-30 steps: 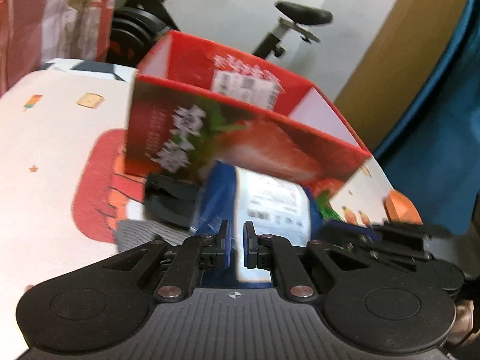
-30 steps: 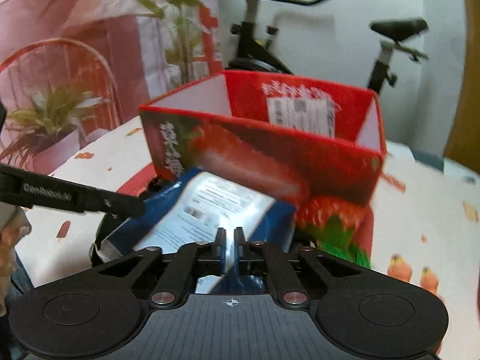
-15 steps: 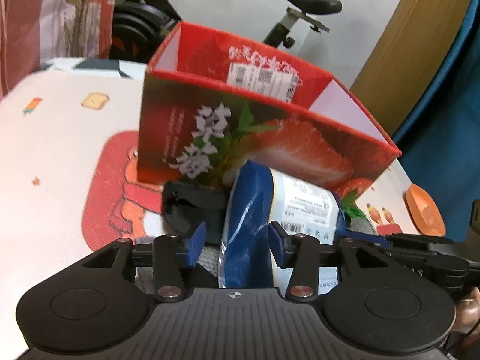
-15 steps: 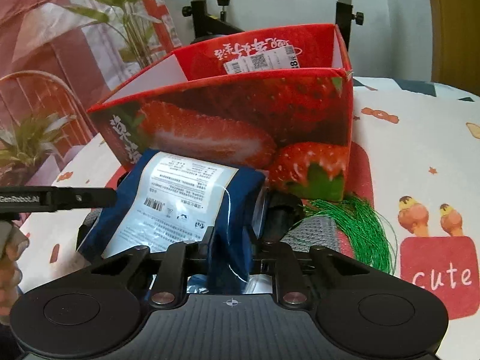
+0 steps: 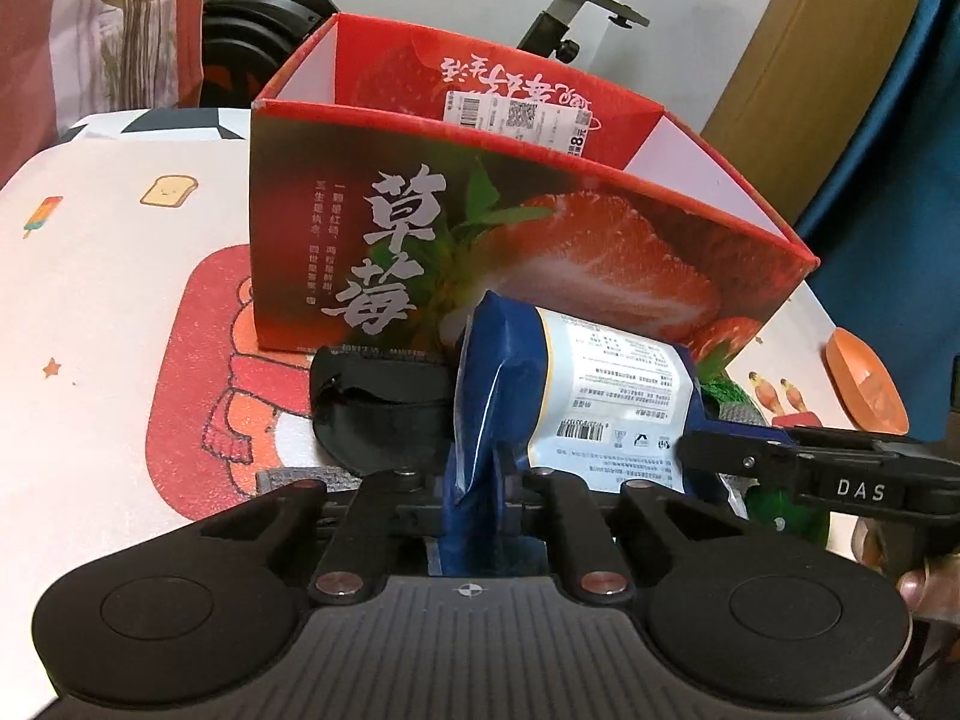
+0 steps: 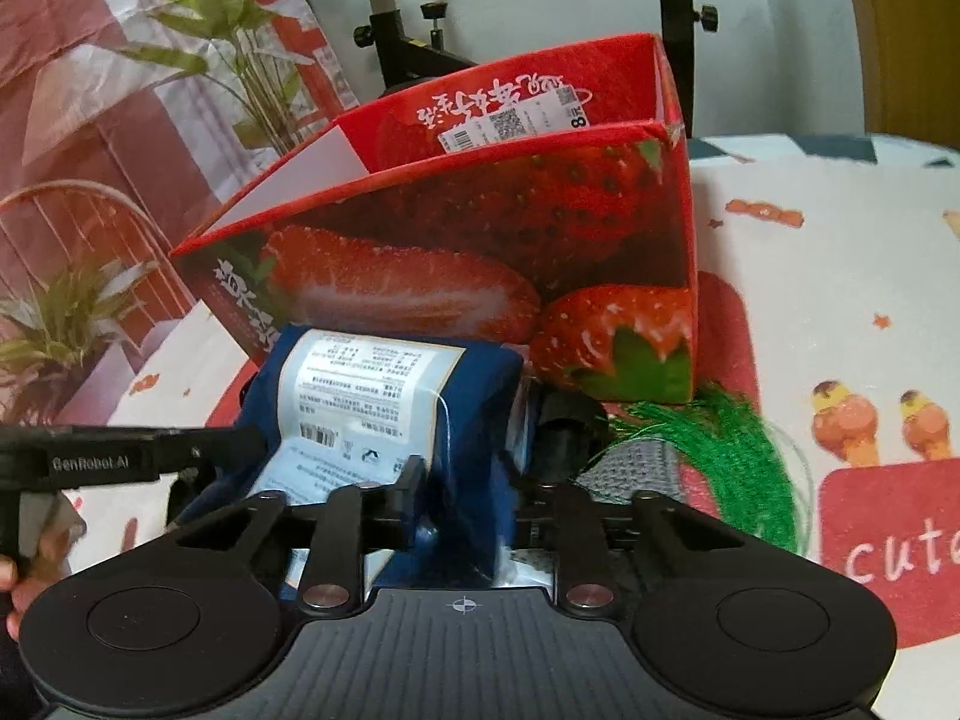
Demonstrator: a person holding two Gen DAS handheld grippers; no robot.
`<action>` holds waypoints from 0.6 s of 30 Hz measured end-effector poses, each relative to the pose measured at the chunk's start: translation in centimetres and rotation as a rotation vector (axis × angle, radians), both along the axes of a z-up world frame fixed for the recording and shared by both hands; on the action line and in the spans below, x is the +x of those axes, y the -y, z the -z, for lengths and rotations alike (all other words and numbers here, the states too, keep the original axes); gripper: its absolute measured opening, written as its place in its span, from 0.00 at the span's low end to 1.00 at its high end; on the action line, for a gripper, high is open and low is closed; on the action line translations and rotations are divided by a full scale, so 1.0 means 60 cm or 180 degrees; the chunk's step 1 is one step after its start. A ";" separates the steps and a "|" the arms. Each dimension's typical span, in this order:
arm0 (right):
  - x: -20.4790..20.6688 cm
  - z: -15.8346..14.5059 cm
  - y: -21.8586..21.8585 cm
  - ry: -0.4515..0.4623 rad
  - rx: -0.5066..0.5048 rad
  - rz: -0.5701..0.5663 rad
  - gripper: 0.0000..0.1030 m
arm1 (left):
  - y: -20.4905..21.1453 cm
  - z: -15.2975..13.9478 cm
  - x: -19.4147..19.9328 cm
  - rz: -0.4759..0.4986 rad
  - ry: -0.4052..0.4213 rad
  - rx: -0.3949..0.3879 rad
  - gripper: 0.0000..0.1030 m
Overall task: Organize soft objects
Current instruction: 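Lift the blue-and-white package with the left tool toward the red box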
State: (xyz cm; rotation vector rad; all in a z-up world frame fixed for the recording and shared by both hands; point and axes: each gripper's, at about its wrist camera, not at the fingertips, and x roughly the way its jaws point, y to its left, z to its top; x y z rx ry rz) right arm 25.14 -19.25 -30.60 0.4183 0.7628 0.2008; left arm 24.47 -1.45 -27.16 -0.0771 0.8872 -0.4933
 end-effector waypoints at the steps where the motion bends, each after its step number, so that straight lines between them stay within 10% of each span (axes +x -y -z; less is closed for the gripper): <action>1: 0.003 0.001 0.001 -0.0006 0.0051 0.0008 0.31 | 0.000 0.001 0.000 -0.0005 -0.0004 0.0001 0.11; 8: -0.003 -0.011 -0.009 0.0057 -0.0035 0.0011 0.11 | 0.003 -0.009 -0.015 -0.0006 0.0054 -0.0001 0.06; 18: -0.060 -0.122 -0.038 0.0754 -0.0405 -0.0160 0.08 | -0.026 -0.099 -0.072 -0.0074 0.0514 -0.0238 0.05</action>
